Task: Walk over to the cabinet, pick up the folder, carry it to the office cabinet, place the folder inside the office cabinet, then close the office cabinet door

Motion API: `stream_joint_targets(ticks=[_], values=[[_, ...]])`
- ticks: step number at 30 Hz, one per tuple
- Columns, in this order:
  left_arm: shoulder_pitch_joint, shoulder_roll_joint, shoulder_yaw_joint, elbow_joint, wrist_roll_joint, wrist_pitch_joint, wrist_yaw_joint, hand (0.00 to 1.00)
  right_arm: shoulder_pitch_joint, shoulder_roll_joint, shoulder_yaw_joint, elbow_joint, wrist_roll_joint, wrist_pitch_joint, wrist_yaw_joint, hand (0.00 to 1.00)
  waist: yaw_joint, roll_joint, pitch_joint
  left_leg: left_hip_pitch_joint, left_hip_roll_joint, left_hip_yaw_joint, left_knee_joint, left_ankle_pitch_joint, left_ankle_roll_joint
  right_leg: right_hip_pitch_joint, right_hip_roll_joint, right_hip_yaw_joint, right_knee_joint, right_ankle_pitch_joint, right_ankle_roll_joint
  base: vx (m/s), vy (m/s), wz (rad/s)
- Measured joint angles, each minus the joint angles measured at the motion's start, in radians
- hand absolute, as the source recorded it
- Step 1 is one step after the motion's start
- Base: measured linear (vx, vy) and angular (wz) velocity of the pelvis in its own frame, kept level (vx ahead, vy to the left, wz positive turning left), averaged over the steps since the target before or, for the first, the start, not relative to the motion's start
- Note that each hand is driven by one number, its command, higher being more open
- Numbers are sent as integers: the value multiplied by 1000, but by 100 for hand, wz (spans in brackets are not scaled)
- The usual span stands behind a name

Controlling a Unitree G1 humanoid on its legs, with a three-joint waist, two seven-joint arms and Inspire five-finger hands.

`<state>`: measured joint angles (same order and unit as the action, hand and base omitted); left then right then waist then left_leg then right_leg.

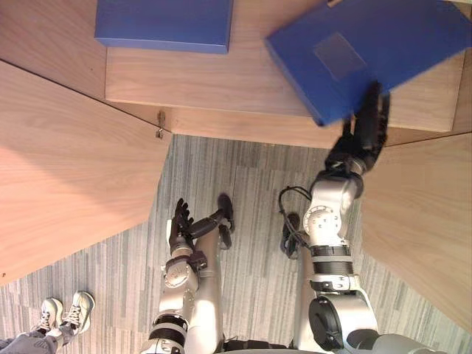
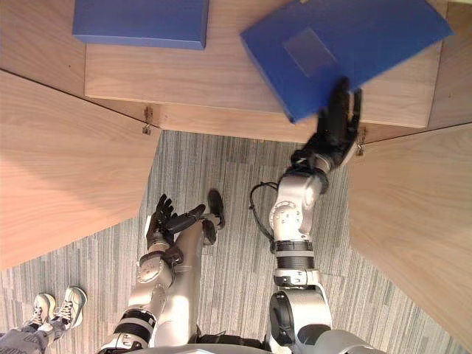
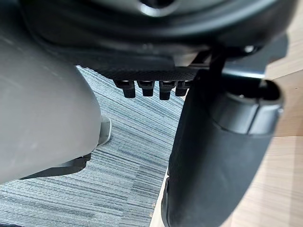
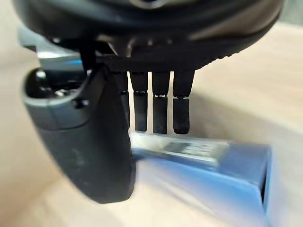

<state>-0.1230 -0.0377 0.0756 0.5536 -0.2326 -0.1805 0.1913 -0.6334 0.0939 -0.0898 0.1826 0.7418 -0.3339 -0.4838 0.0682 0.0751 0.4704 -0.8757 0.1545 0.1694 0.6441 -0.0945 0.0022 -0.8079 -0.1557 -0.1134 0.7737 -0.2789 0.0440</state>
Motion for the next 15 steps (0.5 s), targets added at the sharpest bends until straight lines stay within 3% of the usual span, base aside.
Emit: stream_joint_targets(ticks=[7,14,15], values=[[-9,3,10,44,-3,-2,-21,100,-191,-55,128,123,-44,99,124,100,0,-2,-1,42,-5,2,-39,0,1,59,2,-9,-65,21,9,42,-5,0],[-17,19,9,75,-5,-11,-42,100,-295,-155,218,295,-155,172,187,100,-2,-7,-4,48,-14,6,-55,5,4,65,-3,-9,-82,24,12,39,-15,1],[-17,21,7,81,-5,-17,-45,100,-310,-192,247,329,-189,194,199,0,-3,-7,-4,48,-15,6,-57,5,4,65,-4,-9,-83,24,12,27,-35,2]])
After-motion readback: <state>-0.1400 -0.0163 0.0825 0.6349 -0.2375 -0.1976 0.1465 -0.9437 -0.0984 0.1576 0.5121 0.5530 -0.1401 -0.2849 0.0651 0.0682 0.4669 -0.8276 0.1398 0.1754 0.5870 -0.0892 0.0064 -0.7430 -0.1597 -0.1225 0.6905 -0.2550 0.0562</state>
